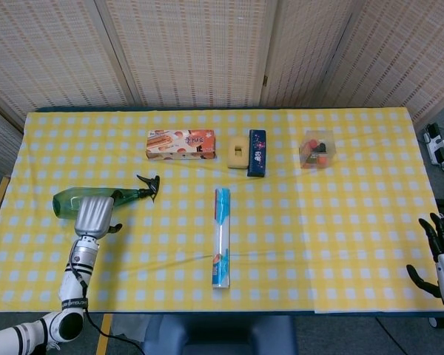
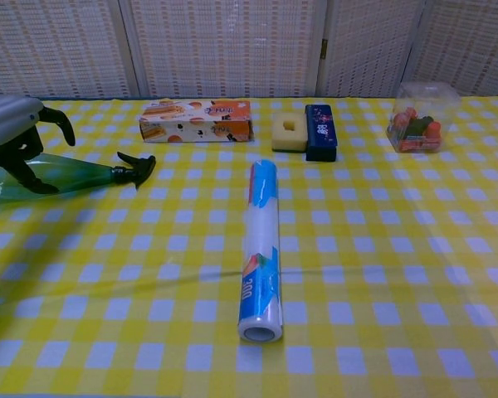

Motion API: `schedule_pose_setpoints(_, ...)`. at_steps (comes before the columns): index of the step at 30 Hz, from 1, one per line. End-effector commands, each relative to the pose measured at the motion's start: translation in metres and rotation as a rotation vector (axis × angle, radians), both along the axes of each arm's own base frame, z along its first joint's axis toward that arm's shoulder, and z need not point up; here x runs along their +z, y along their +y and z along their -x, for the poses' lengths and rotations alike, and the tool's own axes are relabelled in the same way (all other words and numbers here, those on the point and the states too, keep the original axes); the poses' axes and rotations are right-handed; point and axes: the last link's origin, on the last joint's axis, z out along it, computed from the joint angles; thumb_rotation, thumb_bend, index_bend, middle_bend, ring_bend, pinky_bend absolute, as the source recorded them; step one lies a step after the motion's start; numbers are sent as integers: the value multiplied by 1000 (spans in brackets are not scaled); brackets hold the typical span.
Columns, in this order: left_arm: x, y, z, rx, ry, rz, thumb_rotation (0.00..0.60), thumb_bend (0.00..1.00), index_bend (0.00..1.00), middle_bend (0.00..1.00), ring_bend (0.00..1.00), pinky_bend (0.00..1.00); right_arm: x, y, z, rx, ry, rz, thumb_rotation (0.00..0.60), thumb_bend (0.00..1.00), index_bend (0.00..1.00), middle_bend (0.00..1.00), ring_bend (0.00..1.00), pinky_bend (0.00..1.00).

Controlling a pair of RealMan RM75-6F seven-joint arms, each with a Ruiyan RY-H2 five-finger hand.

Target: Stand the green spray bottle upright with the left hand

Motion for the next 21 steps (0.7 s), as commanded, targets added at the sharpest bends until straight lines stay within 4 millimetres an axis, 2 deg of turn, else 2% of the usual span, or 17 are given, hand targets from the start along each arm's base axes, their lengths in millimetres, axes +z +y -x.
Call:
schedule_pose_setpoints(1, -21, 28, 2, 199, 44, -29, 600, 154, 420, 1000, 1000, 1000, 2, -1, 1, -5, -7, 0, 600, 329, 0, 0, 0, 0)
schedule_pose_setpoints(5, -27, 41, 7, 264, 151, -31, 600, 156, 400, 1000, 1000, 1000, 3, -1, 2, -9, -23, -12, 600, 329, 0, 0, 0, 0)
schedule_pose_setpoints(9, -30, 52, 7, 287, 163, -63, 600, 156, 372, 1000, 1000, 1000, 3, -1, 3, -10, -34, -24, 600, 329, 0, 0, 0, 0)
schedule_pose_setpoints(14, -37, 60, -5, 255, 149, -77, 600, 156, 369, 1000, 1000, 1000, 6, -2, 6, -18, -48, -30, 600, 329, 0, 0, 0, 0)
schedule_pose_setpoints(21, -37, 68, -22, 217, 119, -97, 600, 156, 367, 1000, 1000, 1000, 10, 0, 7, -18, -57, -17, 600, 329, 0, 0, 0, 0)
